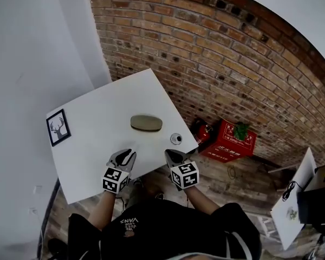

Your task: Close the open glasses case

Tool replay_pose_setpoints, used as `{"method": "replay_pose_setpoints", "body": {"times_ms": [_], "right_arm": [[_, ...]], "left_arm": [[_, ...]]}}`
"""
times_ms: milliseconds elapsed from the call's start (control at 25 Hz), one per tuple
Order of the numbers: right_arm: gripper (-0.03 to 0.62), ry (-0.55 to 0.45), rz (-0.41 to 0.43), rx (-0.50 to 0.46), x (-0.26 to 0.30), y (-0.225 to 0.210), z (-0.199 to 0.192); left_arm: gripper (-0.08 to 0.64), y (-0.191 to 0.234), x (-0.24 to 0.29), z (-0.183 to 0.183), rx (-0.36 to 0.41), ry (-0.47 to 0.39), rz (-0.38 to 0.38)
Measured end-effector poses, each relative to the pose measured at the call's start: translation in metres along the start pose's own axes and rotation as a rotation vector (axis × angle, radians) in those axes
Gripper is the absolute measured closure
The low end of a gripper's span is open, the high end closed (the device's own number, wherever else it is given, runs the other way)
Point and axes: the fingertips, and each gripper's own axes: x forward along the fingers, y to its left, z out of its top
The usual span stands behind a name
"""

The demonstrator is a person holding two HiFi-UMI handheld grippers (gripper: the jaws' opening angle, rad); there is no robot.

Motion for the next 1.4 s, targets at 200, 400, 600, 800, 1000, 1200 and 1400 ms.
{"method": "replay_pose_setpoints", "body": {"times_ms": [200, 400, 600, 800, 1000, 1200, 1400], "right_arm": [[0.592, 0.009, 0.047, 0.010, -0.010, 0.011, -0.011], [0.592, 0.031, 0.078, 0.014, -0.021, 0.018, -0.024], [0.594, 0.057, 0.084, -0.020, -0.029, 0.021, -0.031], [0.594, 0.073, 0.077, -0.070, -0.036, 0.025, -0.037], [0.594, 0.064, 0.058, -0.106, -0.042, 0.026, -0.039], [0.594, 0.045, 0.039, -0.095, -0.046, 0.022, -0.037], [0.594, 0.033, 0.035, -0.084, -0.048, 0.022, -0.036]], "left_arm": [[0.530, -0.011, -0.011, -0.005, 0.017, -0.014, 0.027], [0.549, -0.027, -0.014, -0.014, 0.006, -0.005, 0.030], [0.549, -0.048, -0.010, -0.019, 0.037, 0.014, 0.004], [0.549, -0.065, -0.007, -0.020, 0.068, 0.019, -0.023], [0.549, -0.070, -0.012, -0.021, 0.075, 0.011, -0.019], [0.549, -0.071, -0.017, -0.019, 0.075, -0.008, -0.005], [0.549, -0.069, -0.023, -0.020, 0.075, -0.012, 0.009]]}}
